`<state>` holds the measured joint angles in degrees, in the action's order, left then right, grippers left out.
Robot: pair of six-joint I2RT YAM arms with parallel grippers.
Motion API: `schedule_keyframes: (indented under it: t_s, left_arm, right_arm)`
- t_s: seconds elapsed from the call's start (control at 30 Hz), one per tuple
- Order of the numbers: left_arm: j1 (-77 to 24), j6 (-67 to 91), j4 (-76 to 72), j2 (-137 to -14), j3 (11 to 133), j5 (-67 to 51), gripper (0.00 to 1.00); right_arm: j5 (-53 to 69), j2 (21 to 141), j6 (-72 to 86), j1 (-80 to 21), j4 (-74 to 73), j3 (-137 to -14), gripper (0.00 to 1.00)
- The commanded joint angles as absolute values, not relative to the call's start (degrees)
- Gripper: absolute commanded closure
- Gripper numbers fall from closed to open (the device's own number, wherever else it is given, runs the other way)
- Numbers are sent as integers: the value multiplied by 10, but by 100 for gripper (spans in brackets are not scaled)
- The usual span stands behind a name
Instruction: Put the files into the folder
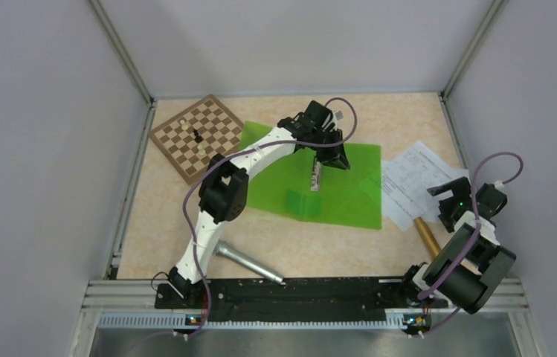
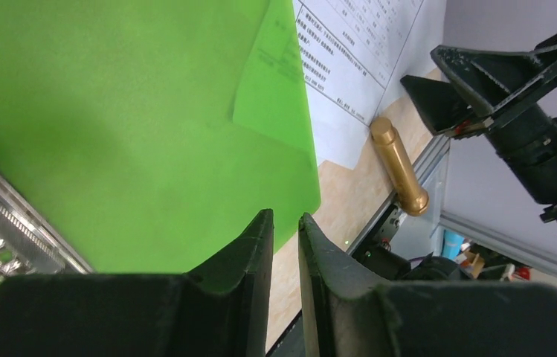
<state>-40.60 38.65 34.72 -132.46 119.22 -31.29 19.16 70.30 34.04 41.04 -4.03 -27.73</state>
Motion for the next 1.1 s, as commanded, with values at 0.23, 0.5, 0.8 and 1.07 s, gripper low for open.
schedule_keyframes:
  t_s: [0.23, 0.5, 0.8, 1.07]
  left_arm:
    - [-413, 403, 298, -1403, 1191, -301, 76]
    - [-404, 358, 337, -1381, 1133, -215, 77]
    - [-374, 344, 354, -1364, 1098, -154, 78]
    - [-346, 325, 363, -1325, 1057, -99, 78]
  right_arm:
    - [354, 752, 355, 412, 94, -241, 2]
    - [398, 752, 374, 412, 130, -226, 2]
    - [369, 731, 343, 412, 68, -239, 2]
    - [352, 726, 331, 412, 45, -240, 2]
